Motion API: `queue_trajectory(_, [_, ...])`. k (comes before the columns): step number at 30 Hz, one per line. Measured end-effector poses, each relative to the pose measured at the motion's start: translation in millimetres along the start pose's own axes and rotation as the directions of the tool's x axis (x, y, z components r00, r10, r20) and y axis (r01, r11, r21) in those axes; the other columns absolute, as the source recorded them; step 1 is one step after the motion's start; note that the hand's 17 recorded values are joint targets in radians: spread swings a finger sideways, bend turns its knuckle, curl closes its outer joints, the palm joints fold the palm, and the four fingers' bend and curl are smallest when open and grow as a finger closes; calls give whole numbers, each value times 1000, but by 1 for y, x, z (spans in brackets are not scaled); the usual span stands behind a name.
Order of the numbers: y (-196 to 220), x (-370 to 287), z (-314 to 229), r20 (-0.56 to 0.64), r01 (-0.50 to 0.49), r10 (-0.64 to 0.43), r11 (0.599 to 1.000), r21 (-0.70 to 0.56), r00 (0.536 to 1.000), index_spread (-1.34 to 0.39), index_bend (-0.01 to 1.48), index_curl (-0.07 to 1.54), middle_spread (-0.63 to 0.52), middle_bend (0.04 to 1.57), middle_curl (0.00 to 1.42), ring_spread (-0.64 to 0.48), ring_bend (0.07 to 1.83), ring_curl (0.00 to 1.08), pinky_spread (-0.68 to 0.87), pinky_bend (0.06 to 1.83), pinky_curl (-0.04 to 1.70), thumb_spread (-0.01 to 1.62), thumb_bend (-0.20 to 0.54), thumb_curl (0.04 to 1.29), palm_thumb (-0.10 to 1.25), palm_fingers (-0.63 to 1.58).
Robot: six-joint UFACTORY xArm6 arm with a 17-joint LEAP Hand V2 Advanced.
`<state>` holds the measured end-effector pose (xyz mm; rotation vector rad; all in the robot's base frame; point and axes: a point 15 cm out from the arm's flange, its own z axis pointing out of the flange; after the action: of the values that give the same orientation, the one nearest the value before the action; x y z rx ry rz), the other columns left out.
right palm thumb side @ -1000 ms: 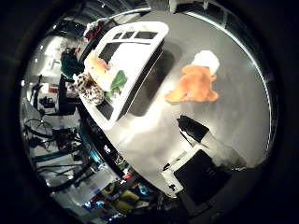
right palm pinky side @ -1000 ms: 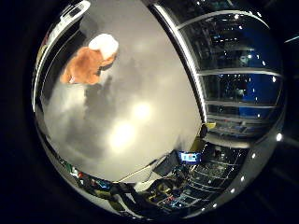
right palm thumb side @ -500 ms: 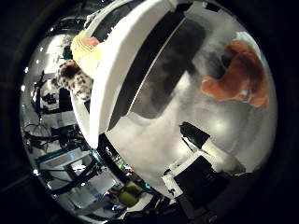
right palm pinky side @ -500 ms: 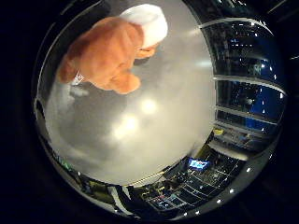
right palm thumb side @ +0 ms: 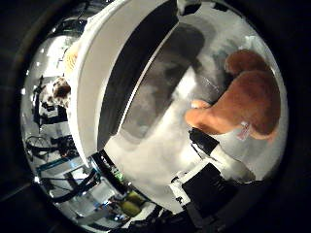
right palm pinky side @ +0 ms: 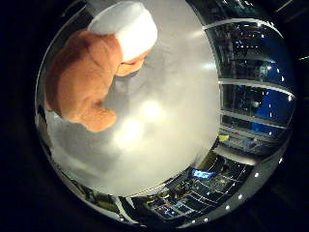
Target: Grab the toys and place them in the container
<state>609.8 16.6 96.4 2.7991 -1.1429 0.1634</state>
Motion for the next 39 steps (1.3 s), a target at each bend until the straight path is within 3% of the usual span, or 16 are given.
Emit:
queue_trajectory(13, [-10, 29, 27, 9, -30, 30, 999, -36, 1000, -440, 174, 308, -26, 184, 280, 110, 229, 270, 420, 430, 316, 875, -24, 465, 955, 126])
queue_trajectory(14, [-8, 32, 29, 10, -37, 37, 999, -38, 999, -442, 156, 302, -39, 210, 288, 91, 269, 282, 423, 462, 324, 874, -24, 465, 955, 228])
queue_trajectory(16, [-4, 35, 32, 12, -47, 47, 998, -41, 999, -439, 150, 281, -116, 297, 321, -49, 413, 303, 359, 483, 311, 873, -25, 465, 955, 471])
queue_trajectory(17, [-4, 36, 32, 12, -50, 50, 998, -41, 999, -444, 162, 278, -171, 387, 354, -146, 552, 344, 229, 501, 316, 875, -25, 464, 954, 703])
queue_trajectory(18, [-2, 38, 32, 11, -55, 56, 998, -40, 998, -446, 151, 265, -191, 401, 358, -182, 569, 333, 171, 503, 301, 877, -27, 463, 950, 722])
queue_trajectory(19, [3, 43, 32, 10, -68, 69, 997, -38, 998, -458, 160, 261, -231, 494, 391, -237, 686, 362, -12, 585, 310, 867, -26, 463, 952, 1011])
queue_trajectory(21, [9, 50, 33, 11, -85, 86, 996, -35, 996, -467, 219, 313, -258, 582, 449, -274, 777, 426, -176, 674, 363, 863, -29, 462, 944, 1159])
queue_trajectory(22, [12, 54, 33, 10, -93, 94, 995, -34, 996, -474, 298, 356, -265, 634, 480, -279, 838, 465, -210, 768, 409, 861, -28, 461, 943, 1355])
queue_trajectory(24, [16, 60, 32, 7, -105, 105, 994, -30, 994, -483, 416, 414, -278, 727, 535, -287, 918, 510, -252, 892, 462, 859, -27, 461, 942, 1354])
queue_trajectory(29, [33, 91, 21, -20, -152, 152, 988, 10, 988, -449, 912, 706, -305, 1035, 763, -297, 1218, 681, -238, 1239, 685, 869, -23, 468, 959, 1115])
queue_trajectory(33, [49, 115, 2, -45, -189, 190, 981, 39, 981, -383, 1080, 831, -289, 1182, 876, -294, 1307, 762, -210, 1313, 822, 882, -19, 478, 980, 1022])
queue_trajectory(39, [66, 145, -56, -94, -230, 241, 967, 107, 966, -309, 1199, 908, -252, 1300, 957, -289, 1377, 843, -177, 1322, 1020, 931, -11, 506, 1045, 936])
